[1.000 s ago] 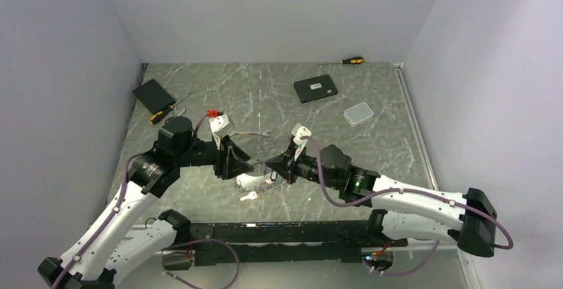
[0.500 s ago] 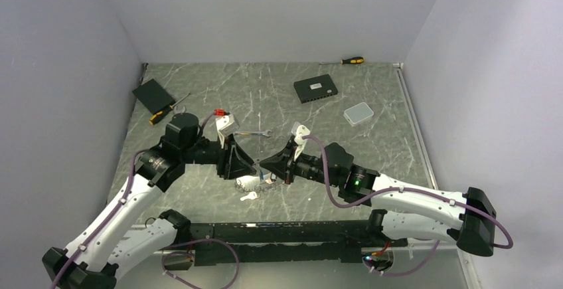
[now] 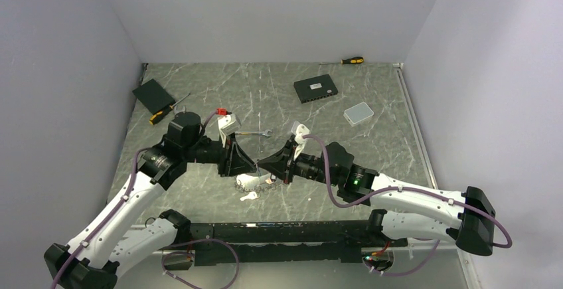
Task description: Put the keys on the keyring
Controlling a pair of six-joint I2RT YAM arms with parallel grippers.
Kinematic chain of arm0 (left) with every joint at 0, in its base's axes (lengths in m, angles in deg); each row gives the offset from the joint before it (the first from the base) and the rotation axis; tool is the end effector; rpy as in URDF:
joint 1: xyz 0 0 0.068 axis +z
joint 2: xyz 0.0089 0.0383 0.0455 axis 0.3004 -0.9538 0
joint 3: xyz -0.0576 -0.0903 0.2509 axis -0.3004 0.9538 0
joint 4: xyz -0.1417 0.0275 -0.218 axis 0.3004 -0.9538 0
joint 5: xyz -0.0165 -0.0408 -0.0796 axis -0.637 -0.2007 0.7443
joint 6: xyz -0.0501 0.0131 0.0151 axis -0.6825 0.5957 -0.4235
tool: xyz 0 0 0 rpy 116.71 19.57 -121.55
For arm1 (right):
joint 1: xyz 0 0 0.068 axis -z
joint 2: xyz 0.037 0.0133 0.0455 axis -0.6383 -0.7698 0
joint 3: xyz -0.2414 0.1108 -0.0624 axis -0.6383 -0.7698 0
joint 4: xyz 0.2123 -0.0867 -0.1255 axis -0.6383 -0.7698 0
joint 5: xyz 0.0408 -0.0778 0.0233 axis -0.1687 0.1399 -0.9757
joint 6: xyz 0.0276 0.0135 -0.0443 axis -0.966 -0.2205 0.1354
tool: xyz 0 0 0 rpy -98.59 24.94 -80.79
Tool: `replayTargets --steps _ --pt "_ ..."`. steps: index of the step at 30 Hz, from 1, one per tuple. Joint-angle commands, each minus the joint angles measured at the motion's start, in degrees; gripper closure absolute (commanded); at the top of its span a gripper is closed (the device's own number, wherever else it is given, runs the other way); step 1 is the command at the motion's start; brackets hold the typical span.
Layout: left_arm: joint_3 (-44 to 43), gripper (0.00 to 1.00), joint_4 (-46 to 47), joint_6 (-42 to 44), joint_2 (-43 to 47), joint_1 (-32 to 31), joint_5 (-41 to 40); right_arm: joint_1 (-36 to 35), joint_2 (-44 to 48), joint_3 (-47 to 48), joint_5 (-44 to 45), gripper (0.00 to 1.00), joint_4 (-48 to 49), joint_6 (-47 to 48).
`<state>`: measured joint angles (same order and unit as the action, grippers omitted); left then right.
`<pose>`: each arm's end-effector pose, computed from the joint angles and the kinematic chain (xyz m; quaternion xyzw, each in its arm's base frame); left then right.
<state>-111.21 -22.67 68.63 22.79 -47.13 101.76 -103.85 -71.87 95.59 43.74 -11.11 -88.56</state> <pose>0.1411 -0.1123 0.3298 0.3644 0.7131 -0.5013 0.3277 0.1004 0.2190 0.3110 -0.3459 0.6171 0.4821 0.5168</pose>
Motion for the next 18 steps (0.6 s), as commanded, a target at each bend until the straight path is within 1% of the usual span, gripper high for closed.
replayTargets --steps 1,3,10,11,12,13,14,15,18 --pt "-2.17 0.80 1.79 -0.32 0.30 0.21 0.12 -0.22 0.02 1.89 -1.71 1.00 4.78 -1.23" --pt "-2.27 0.99 1.56 -0.25 0.40 0.21 -0.46 -0.24 -0.14 1.69 -1.98 1.00 5.37 -1.65" --pt "-1.67 1.00 1.85 -0.14 2.04 0.21 -1.60 -0.24 -0.70 1.73 -2.14 1.00 5.97 -2.53" --pt "-1.59 1.00 1.98 0.05 2.22 0.21 -1.63 -0.24 -0.88 2.03 -1.96 0.87 5.66 -2.79" --pt "-1.50 1.00 1.99 0.20 2.44 0.21 -1.71 -0.20 -1.01 2.16 -2.07 0.71 5.46 -2.93" --pt "-1.30 1.00 2.26 0.42 2.87 0.21 -1.79 -0.17 -1.05 2.28 -2.36 0.58 5.32 -3.25" --pt "-1.02 1.00 2.52 0.49 3.21 0.21 -1.84 -0.09 -0.81 2.18 -2.25 0.51 5.42 -3.65" --pt "-0.84 1.00 2.79 0.56 3.61 0.21 -1.74 0.08 -0.42 1.90 -2.04 0.47 5.47 -3.70" --pt "-0.31 1.00 3.51 0.76 4.58 0.21 -1.37 1.35 1.30 1.62 -2.74 0.46 4.42 -3.26"
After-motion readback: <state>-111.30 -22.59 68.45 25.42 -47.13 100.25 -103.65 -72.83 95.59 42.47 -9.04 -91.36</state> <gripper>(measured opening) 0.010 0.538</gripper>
